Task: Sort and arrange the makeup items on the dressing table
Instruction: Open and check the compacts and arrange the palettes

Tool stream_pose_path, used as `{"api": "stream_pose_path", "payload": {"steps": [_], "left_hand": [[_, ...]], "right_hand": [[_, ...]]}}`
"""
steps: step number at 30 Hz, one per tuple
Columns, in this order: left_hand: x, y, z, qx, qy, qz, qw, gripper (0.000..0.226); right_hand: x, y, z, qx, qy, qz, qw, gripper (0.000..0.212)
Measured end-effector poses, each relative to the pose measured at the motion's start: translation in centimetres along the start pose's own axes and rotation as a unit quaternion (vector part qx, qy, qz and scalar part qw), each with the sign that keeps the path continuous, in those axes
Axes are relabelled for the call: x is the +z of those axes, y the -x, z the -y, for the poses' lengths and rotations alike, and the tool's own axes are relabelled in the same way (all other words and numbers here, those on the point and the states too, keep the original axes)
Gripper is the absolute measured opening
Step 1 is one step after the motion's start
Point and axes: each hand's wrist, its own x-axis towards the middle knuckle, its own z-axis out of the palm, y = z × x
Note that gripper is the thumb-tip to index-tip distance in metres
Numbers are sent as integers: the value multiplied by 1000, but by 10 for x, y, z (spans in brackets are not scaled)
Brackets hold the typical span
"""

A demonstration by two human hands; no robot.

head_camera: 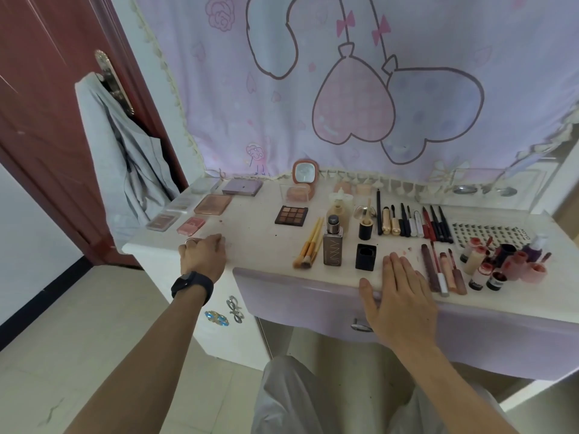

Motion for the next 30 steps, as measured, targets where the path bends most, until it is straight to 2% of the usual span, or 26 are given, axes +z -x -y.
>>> {"api": "stream_pose_path", "payload": {"steps": [4, 9, 12, 15, 17, 19, 21, 24, 28, 30], "left_hand": [[-10, 16, -11, -19, 152, -14, 988, 51], [-29, 52, -47, 3, 376, -56, 925, 54], [-44, 77, -77, 44, 477, -55, 876, 53], [-56, 99, -106, 137, 502, -35, 853, 55], [-62, 112, -123, 205, 489, -14, 848, 58], [-64, 121, -136, 258, 455, 8, 852, 63], [-64, 126, -147, 298, 422, 31, 856, 68], [-62, 131, -155, 345, 376, 51, 858, 71], [-59, 133, -159, 355, 338, 57, 870, 70], [-57, 135, -158, 335, 352, 58, 872, 66]], "right_hand": [[-1, 1, -1, 0, 2, 3, 1000, 71], [-10, -1, 0, 0, -16, 40, 999, 81], [-25, -3, 1, -2, -97, 51, 994, 81], [-50, -7, 7, 4, -234, -8, 972, 69], [-72, -13, 13, 35, -360, -3, 932, 55], [-95, -23, 19, 76, -490, 60, 866, 44], [-111, -33, 22, 120, -577, 136, 796, 42], [-120, -40, 19, 163, -624, 176, 744, 39], [-118, -41, 10, 192, -662, 182, 701, 13], [-116, -40, 9, 218, -703, 191, 650, 13]]}}
